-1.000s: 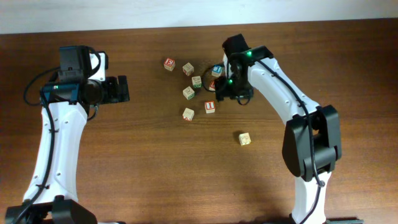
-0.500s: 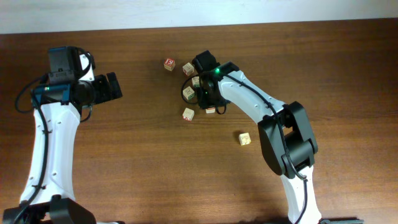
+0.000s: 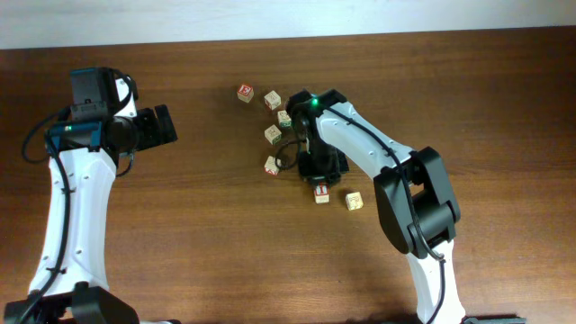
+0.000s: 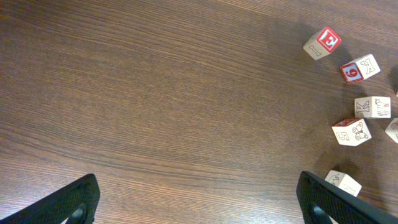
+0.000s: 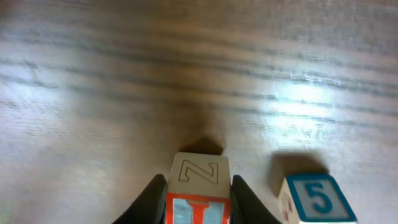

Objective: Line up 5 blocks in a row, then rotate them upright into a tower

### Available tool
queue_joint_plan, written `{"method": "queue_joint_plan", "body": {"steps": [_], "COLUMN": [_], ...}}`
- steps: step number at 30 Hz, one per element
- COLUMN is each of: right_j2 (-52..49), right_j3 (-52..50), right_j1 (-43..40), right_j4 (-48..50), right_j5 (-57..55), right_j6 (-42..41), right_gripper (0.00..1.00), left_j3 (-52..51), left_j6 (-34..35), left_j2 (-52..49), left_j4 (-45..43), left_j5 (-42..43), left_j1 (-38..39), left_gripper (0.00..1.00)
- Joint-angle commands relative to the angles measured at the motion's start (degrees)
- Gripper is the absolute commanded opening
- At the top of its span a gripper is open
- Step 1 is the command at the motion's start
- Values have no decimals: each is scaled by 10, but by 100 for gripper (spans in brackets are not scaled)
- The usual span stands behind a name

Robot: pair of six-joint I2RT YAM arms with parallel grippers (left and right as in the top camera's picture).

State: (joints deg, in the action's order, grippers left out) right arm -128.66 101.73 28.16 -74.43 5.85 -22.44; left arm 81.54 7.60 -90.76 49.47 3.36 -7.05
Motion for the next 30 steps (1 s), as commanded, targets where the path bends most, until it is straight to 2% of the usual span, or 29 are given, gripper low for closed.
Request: {"method": "queue_joint_plan", "body": {"steps": [1,6,7,8,10,13,17,19,22,25,30], "right_j2": [-3,-3,-3,-3,-3,-3,-3,-3,-20,-49,-72], "right_j3": [-6,-6,-6,-6,-6,-4,87,126,123,123,123], "right_j1": [0,0,0,0,0,0,0,8,38,75,101], "right_j4": [-32,-47,-47,-46,-46,-44,-36,42,134,154,158], "right_j5": [-23,-50,-53,-53,-52,-48,-5,41,27,-49,-85], "right_j6": [-6,-6,-6,-5,-5,-5,14,7,-89,-188,-212], "right_gripper": [27,27,32,43,47,49,49,53,56,60,62], "left_j3": [9,9,9,9,9,9,9,9,9,9,9], "left_j6": [7,7,7,7,7,7,7,7,7,7,7], "left_j2": [-4,-4,-4,-4,-4,-4,-4,-4,-4,-4,-4], "left_j4": [-1,4,7,8,8,7,4,2,3,3,3], "left_j5": [-4,-4,-4,-4,-4,-4,-5,-19,-72,-114,-118], "left_j1": [-3,-2,-2,-3,-2,-2,-3,-3,-3,-3,-3], "left_gripper": [99,99,100,99,100,99,100,100,99,99,99]}}
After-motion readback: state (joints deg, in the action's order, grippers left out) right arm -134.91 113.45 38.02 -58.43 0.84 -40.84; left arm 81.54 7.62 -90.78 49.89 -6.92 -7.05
